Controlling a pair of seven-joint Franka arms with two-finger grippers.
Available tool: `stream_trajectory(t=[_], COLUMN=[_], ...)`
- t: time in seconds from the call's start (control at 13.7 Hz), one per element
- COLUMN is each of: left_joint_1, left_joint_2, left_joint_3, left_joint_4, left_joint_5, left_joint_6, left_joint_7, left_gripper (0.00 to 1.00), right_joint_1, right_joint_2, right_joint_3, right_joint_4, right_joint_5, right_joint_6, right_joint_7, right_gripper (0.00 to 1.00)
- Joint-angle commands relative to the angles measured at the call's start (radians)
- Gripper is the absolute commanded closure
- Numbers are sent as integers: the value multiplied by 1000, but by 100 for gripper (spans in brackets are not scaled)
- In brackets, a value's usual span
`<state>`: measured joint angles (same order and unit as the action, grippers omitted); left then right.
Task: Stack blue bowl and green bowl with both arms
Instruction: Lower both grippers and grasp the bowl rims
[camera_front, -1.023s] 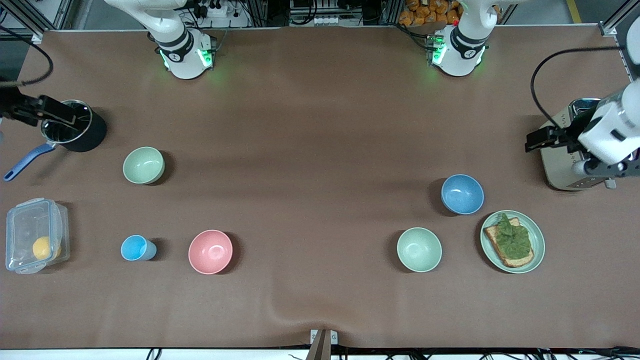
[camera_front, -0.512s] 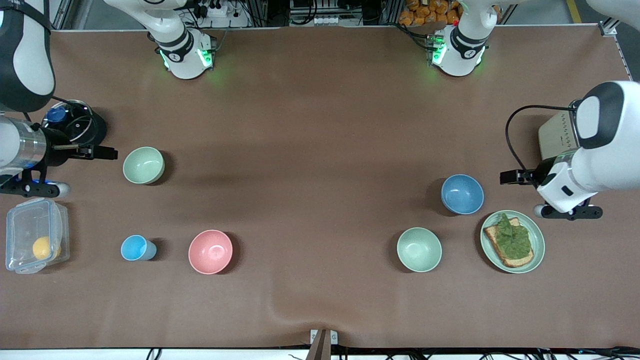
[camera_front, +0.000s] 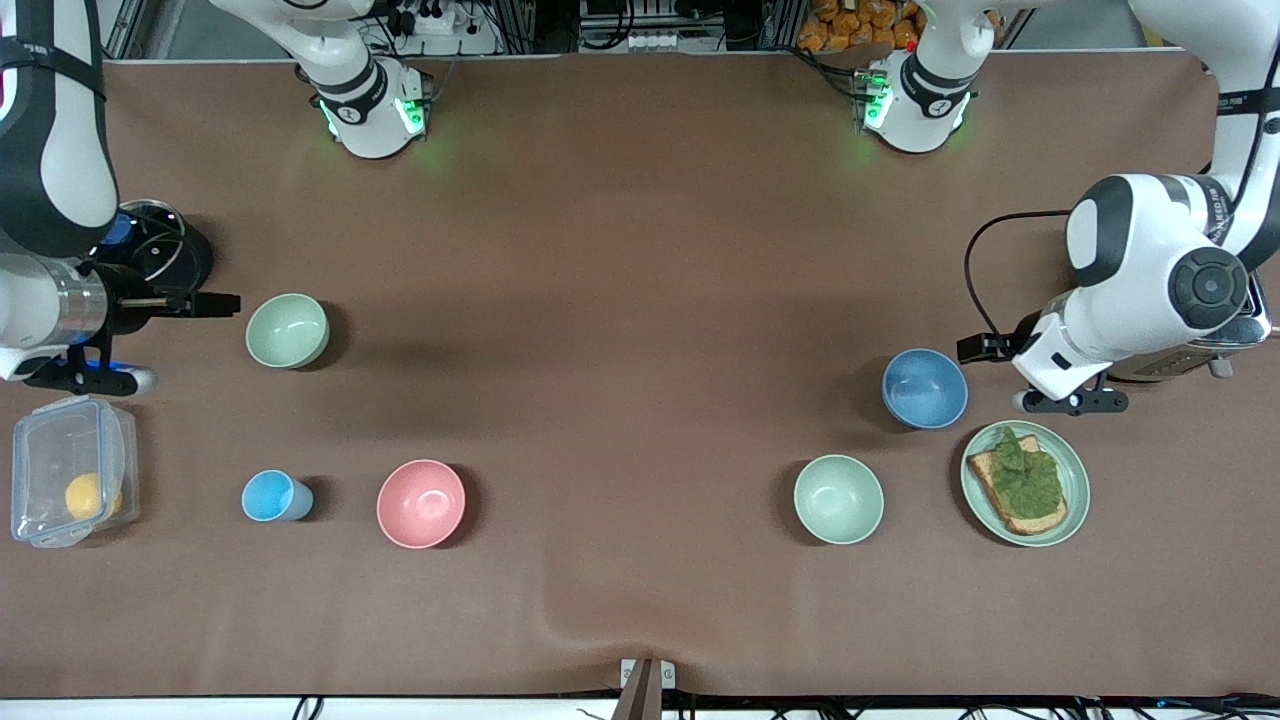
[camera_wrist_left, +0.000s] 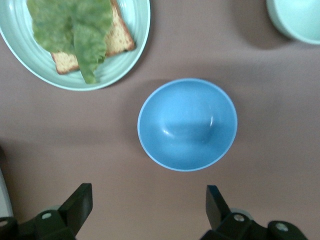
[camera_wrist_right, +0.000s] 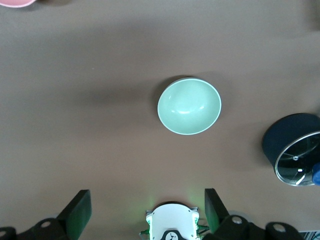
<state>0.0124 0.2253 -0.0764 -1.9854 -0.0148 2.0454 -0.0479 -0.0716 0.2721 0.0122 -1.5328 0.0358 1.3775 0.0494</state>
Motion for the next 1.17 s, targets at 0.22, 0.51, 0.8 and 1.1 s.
stream_trajectory(t=[0.22, 0.51, 0.8, 1.1], left_joint_1=[3, 43, 40, 37], left_joint_2=[74, 94, 232, 241], left_joint_3=[1, 1, 3, 1], left_joint_4=[-6, 26, 146, 142], left_joint_5=[47, 52, 52, 52], left_joint_6=[36, 22, 48, 90], left_joint_7=[-27, -6, -27, -29], left_gripper=[0, 0, 0, 0], right_joint_1=[-20, -56, -105, -140], right_joint_2=[-69, -143, -145, -174], right_joint_3=[9, 9, 9, 9], right_joint_4=[-154, -329, -395, -547], right_joint_5=[-10, -10, -10, -8], right_joint_6=[89, 241, 307, 512], right_joint_7=[-72, -161, -232, -307], right_gripper=[0, 0, 0, 0])
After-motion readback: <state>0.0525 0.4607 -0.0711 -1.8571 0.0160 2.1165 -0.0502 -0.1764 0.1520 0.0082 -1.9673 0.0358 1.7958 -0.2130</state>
